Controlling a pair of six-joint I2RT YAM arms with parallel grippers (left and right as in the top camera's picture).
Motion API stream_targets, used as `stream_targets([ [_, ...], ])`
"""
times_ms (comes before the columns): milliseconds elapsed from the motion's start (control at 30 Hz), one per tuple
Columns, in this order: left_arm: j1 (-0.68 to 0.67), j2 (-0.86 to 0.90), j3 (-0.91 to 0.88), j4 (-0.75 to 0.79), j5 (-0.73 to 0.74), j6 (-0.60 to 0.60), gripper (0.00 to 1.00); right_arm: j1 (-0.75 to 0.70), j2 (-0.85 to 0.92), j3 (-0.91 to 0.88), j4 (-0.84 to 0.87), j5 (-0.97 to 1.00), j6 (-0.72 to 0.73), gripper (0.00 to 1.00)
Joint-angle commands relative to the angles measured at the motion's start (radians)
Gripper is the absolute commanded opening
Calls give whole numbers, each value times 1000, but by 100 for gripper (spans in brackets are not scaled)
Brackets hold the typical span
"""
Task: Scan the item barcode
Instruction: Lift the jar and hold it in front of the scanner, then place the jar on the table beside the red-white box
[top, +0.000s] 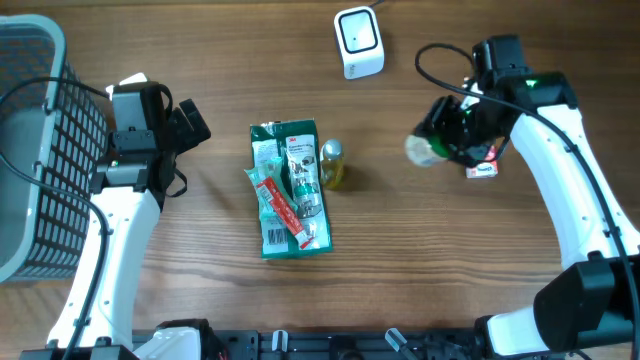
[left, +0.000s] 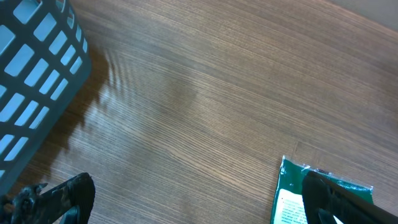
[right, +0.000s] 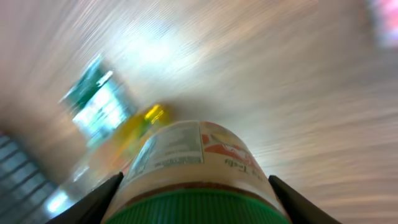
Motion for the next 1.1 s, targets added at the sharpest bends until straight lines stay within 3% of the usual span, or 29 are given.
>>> stream_targets([
  [0,4,-4,9,2,-9,13,100,0,-10,176,50,37,-286,4],
  [200,4,-4,9,2,-9,13,100,3,66,743,-180,18,-332,4],
  [367,4,-4,9,2,-9,13,100,37,189,738,-53,14,-423,5],
  [500,4,-4,9,2,-9,13,100,122,371,735,235,14,-470,4],
  [800,4,-4,9,2,-9,13,100,156,713,726,770,61,-377,4],
  [1067,4,-4,9,2,-9,13,100,158,822,724,975,112,-340,4],
])
